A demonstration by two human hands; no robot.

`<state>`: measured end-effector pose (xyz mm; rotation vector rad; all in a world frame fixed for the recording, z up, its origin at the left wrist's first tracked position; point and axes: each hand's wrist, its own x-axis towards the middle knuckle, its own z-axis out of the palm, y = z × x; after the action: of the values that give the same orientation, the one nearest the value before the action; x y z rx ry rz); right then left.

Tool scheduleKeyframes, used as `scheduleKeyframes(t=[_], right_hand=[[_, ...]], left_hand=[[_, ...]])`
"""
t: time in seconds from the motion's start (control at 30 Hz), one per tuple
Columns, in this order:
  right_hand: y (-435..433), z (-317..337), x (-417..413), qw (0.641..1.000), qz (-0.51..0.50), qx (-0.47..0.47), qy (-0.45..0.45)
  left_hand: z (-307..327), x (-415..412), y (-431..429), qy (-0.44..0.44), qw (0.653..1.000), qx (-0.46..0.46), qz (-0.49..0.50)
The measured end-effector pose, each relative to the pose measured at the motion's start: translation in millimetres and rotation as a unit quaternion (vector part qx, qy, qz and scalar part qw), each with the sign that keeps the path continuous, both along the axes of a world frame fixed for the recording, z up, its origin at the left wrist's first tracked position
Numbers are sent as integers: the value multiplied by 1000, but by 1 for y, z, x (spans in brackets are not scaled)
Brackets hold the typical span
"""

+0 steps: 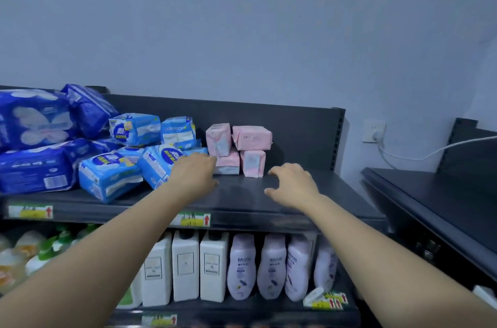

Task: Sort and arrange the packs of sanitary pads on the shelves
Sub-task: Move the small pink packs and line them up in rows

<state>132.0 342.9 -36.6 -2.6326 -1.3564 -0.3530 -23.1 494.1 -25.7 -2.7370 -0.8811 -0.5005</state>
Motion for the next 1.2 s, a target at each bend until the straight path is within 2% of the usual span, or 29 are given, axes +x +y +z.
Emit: scheduleKeyframes(t=[0.3,0.5,0.63,0.73,0.9,1.03,1.13,1.2], right_hand=[[109,11,59,999,3,45,-5],[160,5,89,995,33,89,-27],[185,5,113,993,42,86,-65],[203,1,128,991,38,90,-95],[221,-14,148,983,0,104,-148],[227,-14,154,968,-21,185,-167],[218,-1,157,966,-3,244,-87],[205,10,157,938,-3,346,0]], left_hand=[[13,75,105,-20,1000,17,-17],[5,116,145,-80,995,-45,-33],[1,140,163,-60,995,-70,-26],[-4,153,174,-60,990,-124,-13],[-8,172,175,-152,968,-198,-19],[-12,174,177,-231,947,-224,-12],[-10,172,174,-309,914,-261,-15],[-4,171,168,-367,889,-274,-22]])
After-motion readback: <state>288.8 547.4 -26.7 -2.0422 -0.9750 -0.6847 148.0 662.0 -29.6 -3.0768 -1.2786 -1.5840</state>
